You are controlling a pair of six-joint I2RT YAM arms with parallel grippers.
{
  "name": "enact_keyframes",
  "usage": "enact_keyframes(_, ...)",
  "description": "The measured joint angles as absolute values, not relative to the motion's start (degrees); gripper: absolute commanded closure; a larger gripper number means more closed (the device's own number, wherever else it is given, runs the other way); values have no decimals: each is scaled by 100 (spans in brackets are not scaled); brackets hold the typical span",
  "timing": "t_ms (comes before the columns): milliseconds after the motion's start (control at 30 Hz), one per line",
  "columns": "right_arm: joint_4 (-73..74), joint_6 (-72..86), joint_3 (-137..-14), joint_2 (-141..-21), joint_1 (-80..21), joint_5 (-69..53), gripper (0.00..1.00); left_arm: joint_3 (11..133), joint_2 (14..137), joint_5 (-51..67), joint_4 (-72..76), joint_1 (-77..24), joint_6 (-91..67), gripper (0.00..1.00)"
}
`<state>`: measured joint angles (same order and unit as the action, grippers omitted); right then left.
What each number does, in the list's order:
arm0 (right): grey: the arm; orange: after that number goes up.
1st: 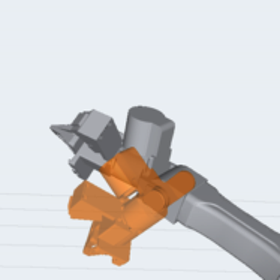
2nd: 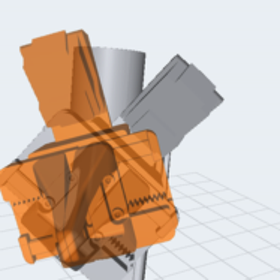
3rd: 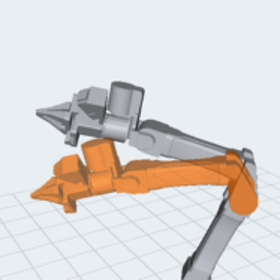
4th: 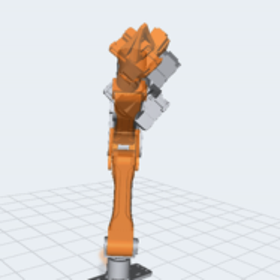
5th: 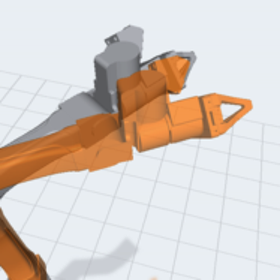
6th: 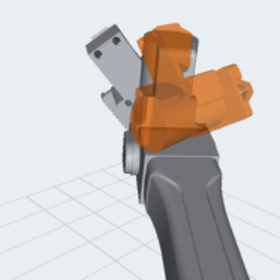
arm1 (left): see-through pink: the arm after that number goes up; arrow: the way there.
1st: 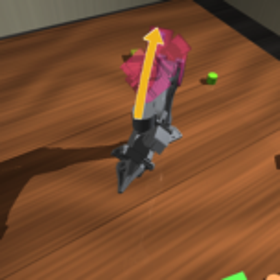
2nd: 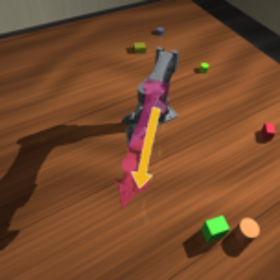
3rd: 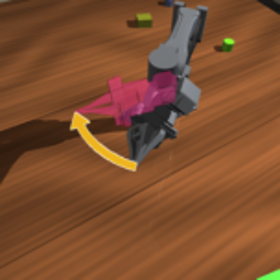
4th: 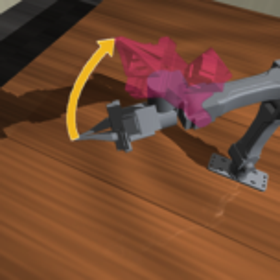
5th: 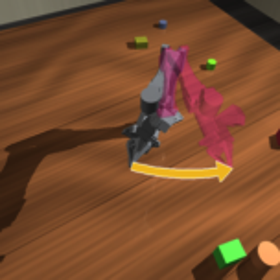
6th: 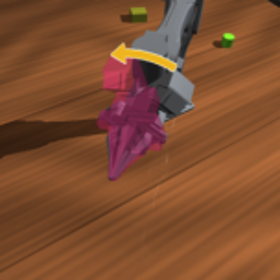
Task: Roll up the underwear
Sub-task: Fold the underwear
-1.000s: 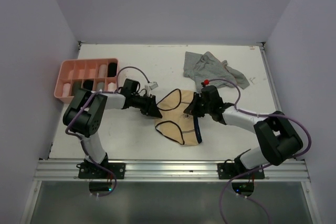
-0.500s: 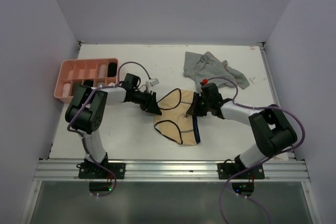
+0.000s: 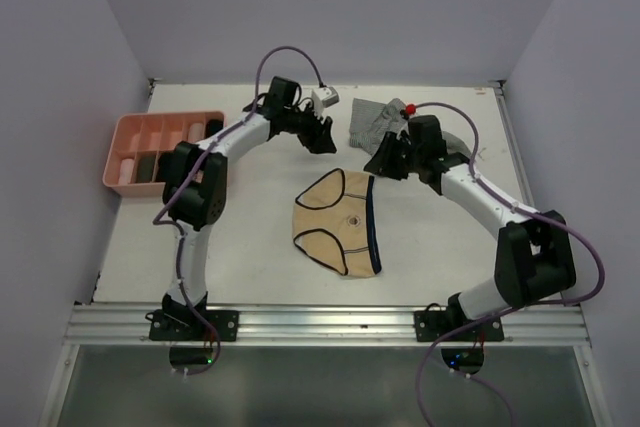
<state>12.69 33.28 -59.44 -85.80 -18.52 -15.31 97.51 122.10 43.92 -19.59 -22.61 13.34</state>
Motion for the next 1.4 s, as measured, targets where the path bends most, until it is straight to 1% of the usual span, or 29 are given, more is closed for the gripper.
enact_keyframes(100, 1238, 3723, -5321, -8322, -1894, -1761, 69, 10267, 12888, 4320, -2051, -2383, 1424, 40)
enact_keyframes(267, 1173, 4348, -4313, -7843, -1942, -2008, 71, 10409, 13487, 4261, -2193, -2519, 1487, 39)
enact_keyframes(433, 792, 4729, -3671, -7797, -2093, -2117, 72, 10571, 13559, 4335, -2231, -2611, 1570, 40)
enact_keyframes(700, 379, 4904, -3352, -8232, -2305, -2196, 75, 10571, 13622, 4431, -2309, -2714, 1570, 48)
enact_keyframes(833, 268, 4901, -3350, -8523, -2303, -2169, 76, 10571, 13635, 4462, -2408, -2714, 1584, 60)
enact_keyframes(867, 250, 4901, -3350, -8586, -2303, -2163, 77, 10571, 13644, 4477, -2438, -2714, 1590, 64)
enact_keyframes(933, 163, 4908, -3350, -8656, -2303, -2204, 77, 10571, 13655, 4517, -2475, -2714, 1612, 68)
enact_keyframes(1033, -45, 4934, -3350, -8748, -2305, -2228, 78, 10571, 13688, 4613, -2530, -2714, 1610, 85)
enact_keyframes(1067, -117, 4952, -3350, -8785, -2305, -2248, 78, 10571, 13697, 4633, -2543, -2714, 1605, 93)
enact_keyframes(1100, -187, 4974, -3350, -8825, -2305, -2270, 78, 10571, 13705, 4659, -2561, -2714, 1590, 98)
enact_keyframes(1133, -259, 4993, -3350, -8864, -2305, -2298, 78, 10571, 13708, 4676, -2578, -2714, 1588, 100)
enact_keyframes(1400, -550, 5109, -3520, -9172, -2316, -2370, 80, 10385, 13513, 4707, -2436, -2714, 1557, 100)
